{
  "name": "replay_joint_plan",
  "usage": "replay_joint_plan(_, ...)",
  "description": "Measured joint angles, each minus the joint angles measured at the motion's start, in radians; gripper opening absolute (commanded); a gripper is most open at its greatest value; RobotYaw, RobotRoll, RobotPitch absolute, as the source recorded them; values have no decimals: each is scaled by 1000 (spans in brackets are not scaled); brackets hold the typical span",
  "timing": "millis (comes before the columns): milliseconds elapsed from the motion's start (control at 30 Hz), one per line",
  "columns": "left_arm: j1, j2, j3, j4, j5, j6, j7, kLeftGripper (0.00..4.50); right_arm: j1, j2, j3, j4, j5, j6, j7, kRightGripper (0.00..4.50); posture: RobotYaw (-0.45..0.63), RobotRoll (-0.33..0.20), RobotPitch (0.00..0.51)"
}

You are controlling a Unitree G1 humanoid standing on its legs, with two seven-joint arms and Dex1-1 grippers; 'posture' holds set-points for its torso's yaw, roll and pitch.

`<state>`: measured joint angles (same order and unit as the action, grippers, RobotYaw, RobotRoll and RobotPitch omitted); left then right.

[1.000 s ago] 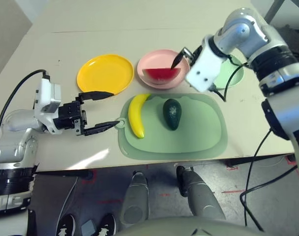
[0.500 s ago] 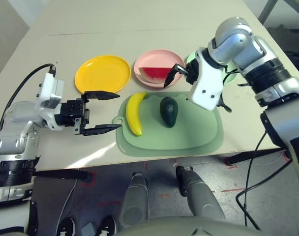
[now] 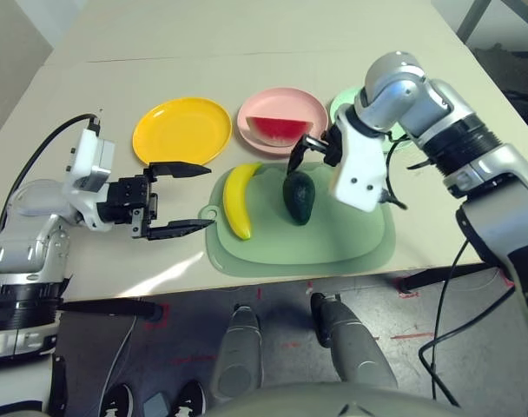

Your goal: Place the fruits into color-matched plates.

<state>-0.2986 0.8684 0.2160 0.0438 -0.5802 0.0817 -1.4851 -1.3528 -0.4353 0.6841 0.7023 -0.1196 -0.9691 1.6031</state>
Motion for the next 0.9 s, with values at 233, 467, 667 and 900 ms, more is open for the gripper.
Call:
replay_joint_plan(233,11,8,3,-6,-3,9,0,4500,-1,37,0,51,-31,-10,-25,4469,53,0,237)
replay_joint_plan(467,23,9,5,-23,-8,11,1,4500,-6,67,1,137,-83,-41,-61,4469,59,0,242)
replay_joint_plan(667,27,12,5,-33,-14,12,8,4500,-10,78,1,187,-113,-64,-78,4469,60,0,244)
replay_joint_plan(900,28,18,6,-35,-14,12,9,4500,-29,105,4,247,-156,-84,-110,4469,60,0,249)
